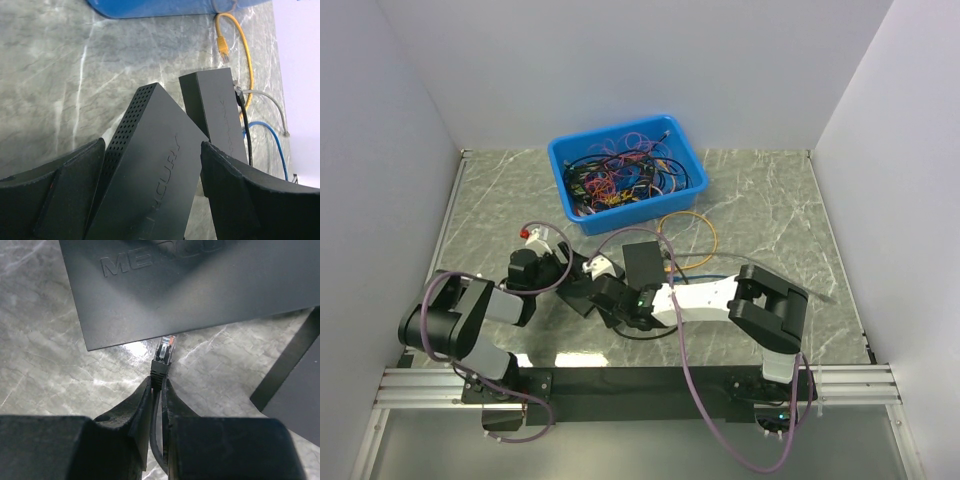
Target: Insert the plug into the switch port
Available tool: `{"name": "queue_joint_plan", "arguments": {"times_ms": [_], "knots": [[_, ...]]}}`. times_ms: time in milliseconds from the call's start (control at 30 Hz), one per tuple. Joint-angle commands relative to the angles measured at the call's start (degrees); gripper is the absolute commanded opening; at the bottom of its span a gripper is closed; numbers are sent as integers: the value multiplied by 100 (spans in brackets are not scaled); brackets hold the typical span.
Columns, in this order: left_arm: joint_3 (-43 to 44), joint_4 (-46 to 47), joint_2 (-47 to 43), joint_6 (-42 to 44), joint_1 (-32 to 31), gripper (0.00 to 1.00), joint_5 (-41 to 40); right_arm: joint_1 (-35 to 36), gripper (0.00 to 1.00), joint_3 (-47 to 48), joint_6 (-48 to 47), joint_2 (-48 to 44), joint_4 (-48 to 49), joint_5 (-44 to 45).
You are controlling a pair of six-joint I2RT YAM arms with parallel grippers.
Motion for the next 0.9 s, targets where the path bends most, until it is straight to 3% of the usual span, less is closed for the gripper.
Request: {"name": "queue_joint_plan", "arguments": {"times_ms": [0,500,867], "knots": [[6,-106,280,-16,-204,84,592,84,0,-188,-161,-225,1072,-92],[32,194,676,63,-432,82,856,-21,0,-892,-697,-691,2004,-233],[-205,140,420,-15,-801,81,593,-92,0,-488,-864,-489,1899,-207]]}}
